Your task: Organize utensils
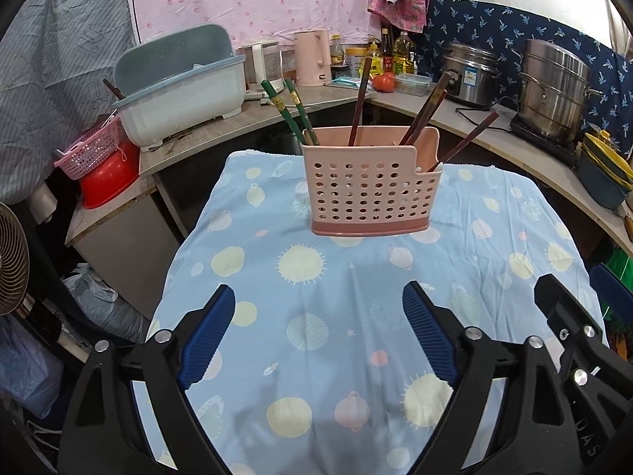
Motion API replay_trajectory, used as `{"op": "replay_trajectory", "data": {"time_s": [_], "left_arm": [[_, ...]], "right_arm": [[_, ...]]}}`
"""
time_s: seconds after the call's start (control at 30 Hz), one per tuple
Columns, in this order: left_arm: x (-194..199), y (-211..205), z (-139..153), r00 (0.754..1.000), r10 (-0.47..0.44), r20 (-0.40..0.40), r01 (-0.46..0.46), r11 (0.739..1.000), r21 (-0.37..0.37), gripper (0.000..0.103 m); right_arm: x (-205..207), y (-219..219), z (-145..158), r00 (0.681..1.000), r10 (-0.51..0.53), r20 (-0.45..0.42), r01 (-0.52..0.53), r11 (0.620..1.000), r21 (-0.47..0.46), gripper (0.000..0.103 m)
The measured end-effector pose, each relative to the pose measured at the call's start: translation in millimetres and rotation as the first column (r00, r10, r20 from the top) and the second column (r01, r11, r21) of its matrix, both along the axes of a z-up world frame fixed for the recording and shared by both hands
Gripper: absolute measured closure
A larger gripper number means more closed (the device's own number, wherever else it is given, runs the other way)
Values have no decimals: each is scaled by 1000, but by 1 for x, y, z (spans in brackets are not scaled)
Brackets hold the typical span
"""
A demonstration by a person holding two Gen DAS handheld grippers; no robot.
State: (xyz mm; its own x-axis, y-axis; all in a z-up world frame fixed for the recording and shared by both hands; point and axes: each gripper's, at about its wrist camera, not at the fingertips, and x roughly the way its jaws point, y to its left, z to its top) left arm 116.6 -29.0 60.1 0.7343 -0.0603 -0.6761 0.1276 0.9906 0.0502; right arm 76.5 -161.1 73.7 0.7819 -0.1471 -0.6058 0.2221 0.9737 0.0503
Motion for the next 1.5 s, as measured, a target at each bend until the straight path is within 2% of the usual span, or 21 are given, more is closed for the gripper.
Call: {"op": "replay_trajectory", "data": {"time_s": [0.1, 0.33, 0.67, 0.73, 1.5], "left_arm": [[1, 3, -1, 1000, 11, -5, -11, 1000, -3, 12], [3, 9, -3, 999, 32, -17, -32, 999, 0, 8], [4, 10, -5, 999, 35, -30, -35, 999, 17, 7], [5, 10, -5, 999, 39, -33, -38, 999, 19, 7], [7, 12, -4, 998, 55, -18, -55, 998, 21, 7]], "right_arm": [[0, 0, 0, 1000, -2, 0, 2, 1000, -1, 31], [-2, 1, 0, 1000, -9, 13, 9, 999, -31, 19], [3, -3, -3, 1000, 2, -27, -2, 1000, 5, 14], [3, -4, -4, 1000, -4, -28, 4, 1000, 6, 6], [5, -4, -8, 999, -7, -49, 7, 1000, 10, 7]]}}
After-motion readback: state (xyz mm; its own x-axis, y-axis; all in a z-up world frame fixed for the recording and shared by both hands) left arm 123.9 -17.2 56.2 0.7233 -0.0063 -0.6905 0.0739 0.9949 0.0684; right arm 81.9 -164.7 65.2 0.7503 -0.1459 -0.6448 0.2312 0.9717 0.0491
